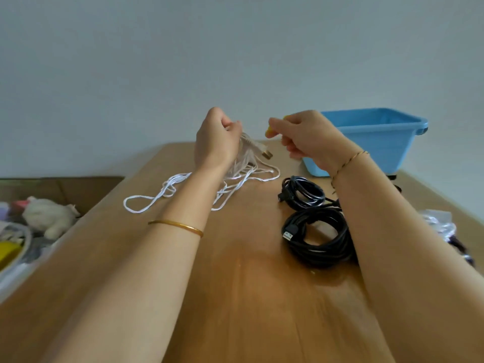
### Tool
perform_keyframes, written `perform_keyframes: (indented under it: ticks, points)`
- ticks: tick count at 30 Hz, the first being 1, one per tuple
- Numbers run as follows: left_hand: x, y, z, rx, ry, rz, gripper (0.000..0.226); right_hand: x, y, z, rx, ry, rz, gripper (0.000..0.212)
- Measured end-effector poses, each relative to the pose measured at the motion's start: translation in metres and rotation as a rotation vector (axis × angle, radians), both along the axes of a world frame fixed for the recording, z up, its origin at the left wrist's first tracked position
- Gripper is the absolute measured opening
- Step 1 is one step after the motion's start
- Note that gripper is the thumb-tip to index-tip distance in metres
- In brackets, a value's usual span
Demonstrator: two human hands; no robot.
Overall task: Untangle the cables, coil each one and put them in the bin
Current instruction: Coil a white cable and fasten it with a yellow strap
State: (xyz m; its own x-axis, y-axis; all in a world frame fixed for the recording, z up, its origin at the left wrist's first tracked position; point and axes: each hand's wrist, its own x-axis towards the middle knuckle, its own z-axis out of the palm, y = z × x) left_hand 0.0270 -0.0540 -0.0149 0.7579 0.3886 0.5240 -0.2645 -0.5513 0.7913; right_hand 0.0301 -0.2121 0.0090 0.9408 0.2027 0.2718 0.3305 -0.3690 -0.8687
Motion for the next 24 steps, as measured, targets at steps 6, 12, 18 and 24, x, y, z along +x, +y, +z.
perform_keyframes:
  ticks: [6, 12, 18, 24]
  points:
    - [0.0, 0.019, -0.005, 0.05, -0.051, 0.143, 0.03, -0.001, 0.03, -0.005, -0.06, -0.091, 0.131, 0.012]
    - [0.007, 0.03, -0.009, 0.013, -0.049, 0.114, 0.026, 0.0, 0.046, -0.005, -0.285, -0.171, 0.16, 0.008]
    - [0.013, 0.038, -0.008, -0.044, -0.037, 0.083, 0.021, 0.009, 0.054, -0.007, -0.422, -0.408, 0.067, 0.008]
    - [0.017, 0.039, -0.002, 0.003, -0.035, 0.081, 0.022, 0.003, 0.057, -0.006, -0.658, -0.74, -0.08, 0.014]
